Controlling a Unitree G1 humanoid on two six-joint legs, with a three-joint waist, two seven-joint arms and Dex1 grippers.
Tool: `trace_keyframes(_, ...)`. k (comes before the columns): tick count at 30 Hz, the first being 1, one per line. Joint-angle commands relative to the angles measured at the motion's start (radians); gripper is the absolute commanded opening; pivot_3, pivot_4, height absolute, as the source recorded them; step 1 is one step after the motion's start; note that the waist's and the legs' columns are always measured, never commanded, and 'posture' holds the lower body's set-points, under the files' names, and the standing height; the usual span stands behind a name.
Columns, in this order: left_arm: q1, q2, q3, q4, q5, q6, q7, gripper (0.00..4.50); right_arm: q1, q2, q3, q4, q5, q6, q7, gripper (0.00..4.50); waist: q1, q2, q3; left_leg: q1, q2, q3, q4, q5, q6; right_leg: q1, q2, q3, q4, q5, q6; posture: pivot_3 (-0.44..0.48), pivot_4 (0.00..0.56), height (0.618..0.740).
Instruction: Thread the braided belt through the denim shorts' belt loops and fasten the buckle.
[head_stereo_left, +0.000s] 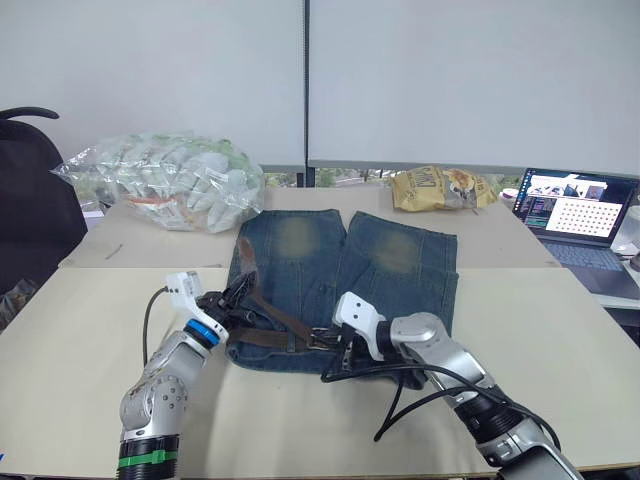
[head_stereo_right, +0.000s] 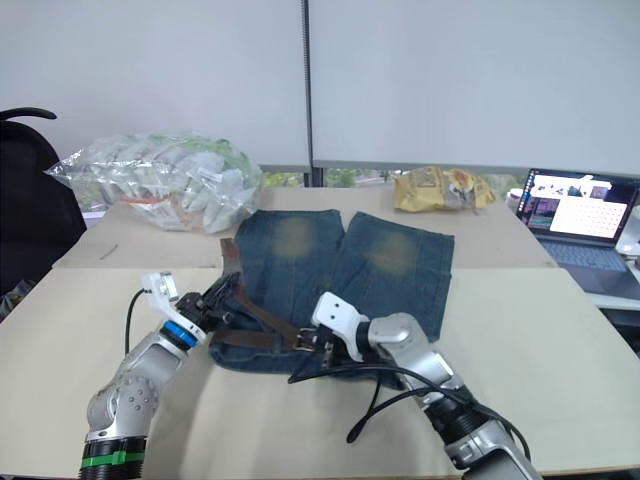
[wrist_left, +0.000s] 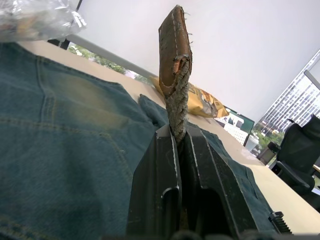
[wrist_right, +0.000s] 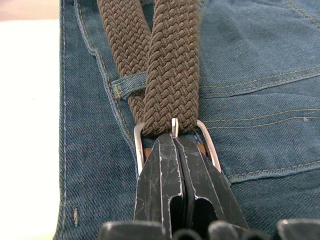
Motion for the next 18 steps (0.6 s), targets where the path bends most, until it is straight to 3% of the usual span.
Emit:
trace_keyframes(1,-0.126,-0.036,-0.063,-0.03,0.009,-0.02,-0.021,0.0,0.03,-0.001,0.077,0.072,-0.057,0.106,-0.003,0.01,0.002,-0.001,-0.001,0.0,0.0,0.0,0.0,0.0,0.0,0.0,0.0,0.0,0.0,0.0,0.0,0.0,0.15,0.74)
trace_keyframes(11,-0.342,-0.127,-0.219,0.16,0.02,-0.027,-0.321,0.0,0.035,0.025,0.081,0.063,-0.061,0.181,-0.038,0.01,-0.006,-0.002,-0.002,0.002,0.0,0.0,-0.002,0.0,0.0,0.001,0.001,0.0,-0.001,0.0,0.0,0.0,0.15,0.74)
trace_keyframes(18,-0.4,-0.194,-0.166,0.171,-0.172,0.171,-0.39,0.0,0.05,0.021,0.081,0.047,-0.057,0.198,-0.053,0.01,-0.004,-0.002,-0.002,0.001,0.0,-0.001,-0.001,0.0,0.0,0.001,0.001,0.0,-0.001,0.0,0.0,0.0,0.15,0.74)
